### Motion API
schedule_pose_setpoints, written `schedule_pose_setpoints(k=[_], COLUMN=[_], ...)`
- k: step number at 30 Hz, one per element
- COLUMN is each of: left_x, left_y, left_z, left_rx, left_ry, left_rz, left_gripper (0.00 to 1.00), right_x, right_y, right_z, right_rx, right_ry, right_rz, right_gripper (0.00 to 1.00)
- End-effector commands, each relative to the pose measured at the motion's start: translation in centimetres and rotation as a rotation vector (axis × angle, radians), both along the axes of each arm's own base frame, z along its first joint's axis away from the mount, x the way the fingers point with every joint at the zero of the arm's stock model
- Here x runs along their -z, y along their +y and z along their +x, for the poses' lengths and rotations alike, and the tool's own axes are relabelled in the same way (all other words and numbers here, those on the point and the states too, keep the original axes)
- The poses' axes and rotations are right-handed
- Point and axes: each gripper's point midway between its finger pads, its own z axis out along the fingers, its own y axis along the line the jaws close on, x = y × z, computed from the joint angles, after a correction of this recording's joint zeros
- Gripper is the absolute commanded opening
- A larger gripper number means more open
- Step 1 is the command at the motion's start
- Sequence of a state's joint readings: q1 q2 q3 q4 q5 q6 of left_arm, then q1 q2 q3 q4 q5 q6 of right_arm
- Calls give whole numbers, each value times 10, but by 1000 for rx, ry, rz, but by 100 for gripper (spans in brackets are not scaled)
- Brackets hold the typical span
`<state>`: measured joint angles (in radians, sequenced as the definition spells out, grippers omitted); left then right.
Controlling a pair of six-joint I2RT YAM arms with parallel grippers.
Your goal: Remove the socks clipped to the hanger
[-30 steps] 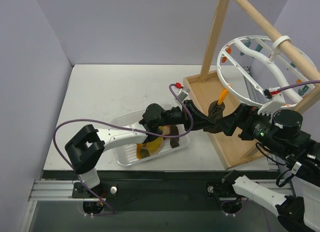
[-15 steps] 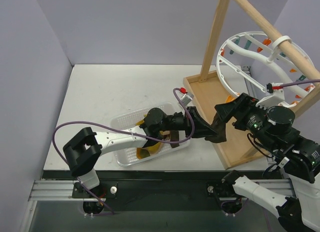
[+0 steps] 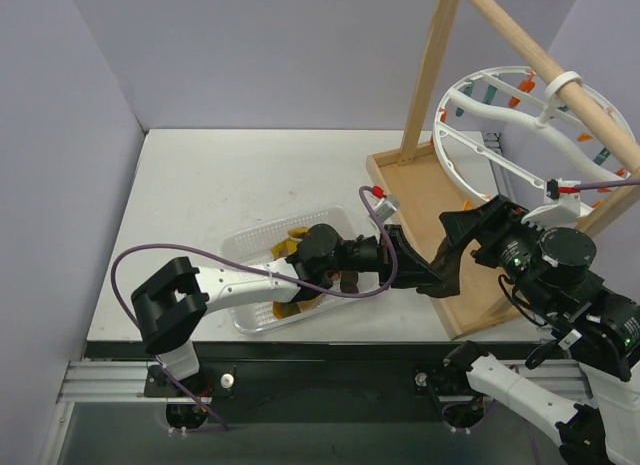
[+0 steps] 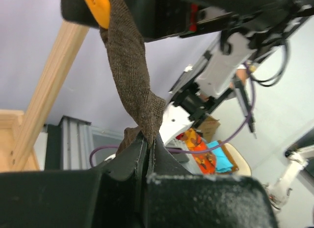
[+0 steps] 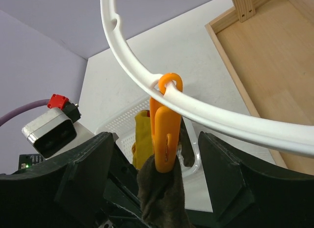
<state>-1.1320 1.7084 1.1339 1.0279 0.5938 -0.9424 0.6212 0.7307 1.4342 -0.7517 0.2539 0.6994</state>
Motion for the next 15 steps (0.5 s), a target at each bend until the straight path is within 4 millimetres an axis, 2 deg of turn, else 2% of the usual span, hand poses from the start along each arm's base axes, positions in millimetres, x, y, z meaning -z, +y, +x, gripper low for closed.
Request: schedule_pose_setpoints(k=[1,2,4,5,11,15], left_x=[-16,1,4,11,28,31], left_y=[-8,-13,-14,-16,-12,-13], left_z=[0,-1,5,14,30,36], left_rx=[-125,-146,-221,-277,-406,-488], left_ry=[-164,-167,-250,-250,-311,-364], left_rz=[40,132,180,238,356,409], left_gripper=[0,0,0,0,0,0], right_x=[-8,-5,-3,-2,3,10], right_y=[-7,-6,-9,-11,-30,-42], right_z=[0,3,1,-1,-9,-11], right_rx=[31,38,42,45,100,149], right_ry=[12,45,105,120,190,237], right_rz=[-17,-45,-96,-111,-193,-257], right_gripper=[73,73,75,75,75,75])
